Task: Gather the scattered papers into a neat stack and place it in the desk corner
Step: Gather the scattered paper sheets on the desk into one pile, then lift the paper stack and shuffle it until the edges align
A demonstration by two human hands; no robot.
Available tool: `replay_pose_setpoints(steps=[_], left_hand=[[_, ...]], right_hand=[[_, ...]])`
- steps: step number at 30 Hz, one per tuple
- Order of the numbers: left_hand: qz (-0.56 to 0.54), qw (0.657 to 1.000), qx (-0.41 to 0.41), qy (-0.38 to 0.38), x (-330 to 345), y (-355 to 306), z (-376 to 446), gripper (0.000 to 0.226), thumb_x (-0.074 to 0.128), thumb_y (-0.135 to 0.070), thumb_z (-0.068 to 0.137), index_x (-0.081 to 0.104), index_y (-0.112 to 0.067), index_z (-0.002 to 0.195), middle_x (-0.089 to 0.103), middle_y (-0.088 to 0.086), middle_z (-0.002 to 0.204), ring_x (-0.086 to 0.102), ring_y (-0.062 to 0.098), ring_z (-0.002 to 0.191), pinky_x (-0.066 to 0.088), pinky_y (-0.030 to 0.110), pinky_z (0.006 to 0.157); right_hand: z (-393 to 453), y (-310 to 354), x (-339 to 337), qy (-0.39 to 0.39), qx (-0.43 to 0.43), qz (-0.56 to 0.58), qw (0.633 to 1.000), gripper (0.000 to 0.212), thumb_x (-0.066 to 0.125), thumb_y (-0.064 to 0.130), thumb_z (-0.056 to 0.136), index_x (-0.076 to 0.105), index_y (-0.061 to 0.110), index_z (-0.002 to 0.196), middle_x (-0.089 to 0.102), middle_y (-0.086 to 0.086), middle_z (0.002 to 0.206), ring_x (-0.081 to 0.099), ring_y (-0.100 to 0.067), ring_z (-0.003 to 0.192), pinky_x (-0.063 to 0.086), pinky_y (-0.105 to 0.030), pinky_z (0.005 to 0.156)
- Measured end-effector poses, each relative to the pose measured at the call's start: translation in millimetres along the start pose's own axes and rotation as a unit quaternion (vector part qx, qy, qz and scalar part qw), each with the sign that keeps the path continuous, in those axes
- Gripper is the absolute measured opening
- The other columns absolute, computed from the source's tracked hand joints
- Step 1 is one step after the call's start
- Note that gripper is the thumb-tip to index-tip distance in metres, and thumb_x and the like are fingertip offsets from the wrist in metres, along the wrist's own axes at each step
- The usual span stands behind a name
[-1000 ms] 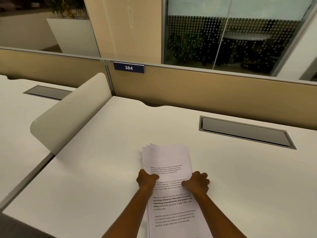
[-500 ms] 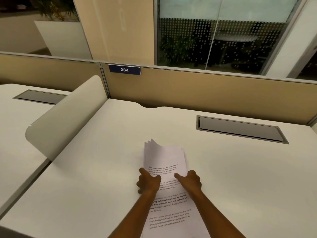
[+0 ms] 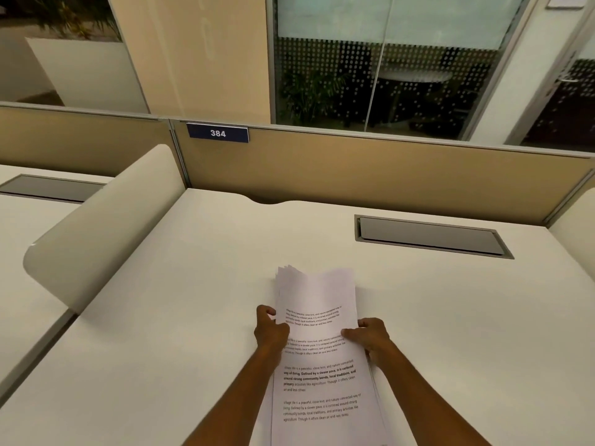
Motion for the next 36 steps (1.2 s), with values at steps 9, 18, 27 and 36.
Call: replay_pose_setpoints(steps=[9,18,27,36], left_hand=[[-0.078,0.995,0.027,0.049,44.3,-46.3,-7.4,0.031,0.056,0.013,0.079,0.069,-0.007,0.099,0.072,0.017,0.105,0.07,0.037,0.094,0.059,0.049,0.084],[-0.103,0.964,0.219,0.111,83.6,-126.4,-30.0,0.02,0.066,-0.005,0.088,0.061,-0.008,0.107,0.071,0.007,0.106,0.073,0.022,0.082,0.063,0.03,0.066],[-0.122,0.93,0.332,0.1,104.8,-165.1,-49.9,0.02,0.065,-0.017,0.091,0.054,-0.011,0.107,0.074,0.004,0.099,0.075,0.022,0.081,0.063,0.031,0.069],[-0.107,0.921,0.367,0.067,116.9,-160.0,-58.4,0.015,0.062,-0.023,0.093,0.052,-0.018,0.104,0.071,0.001,0.1,0.073,0.024,0.085,0.063,0.036,0.073]], right_hand=[[-17.3,30.3,-48.3,-0.058,-0.09,0.017,0.994,0.031,0.066,0.008,0.087,0.066,0.002,0.118,0.071,-0.016,0.112,0.069,-0.033,0.097,0.057,-0.047,0.09],[-39.1,92.3,-115.6,-0.142,-0.245,0.058,0.957,0.027,0.058,0.022,0.096,0.054,0.015,0.122,0.066,-0.007,0.113,0.069,-0.028,0.091,0.06,-0.037,0.071],[-41.1,116.9,-143.9,-0.152,-0.337,0.131,0.92,0.032,0.062,0.027,0.093,0.053,0.02,0.123,0.066,-0.002,0.112,0.069,-0.023,0.094,0.059,-0.027,0.067],[-38.1,109.1,-148.9,-0.133,-0.358,0.185,0.905,0.031,0.06,0.02,0.094,0.051,0.026,0.124,0.067,0.004,0.109,0.068,-0.017,0.093,0.059,-0.02,0.061]])
Point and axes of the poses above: each hand's wrist, its own z-axis towards the middle knuckle, its own x-axis out of the palm, y = z × x, the point moved 3 cm from there along z, towards the middle knuckle
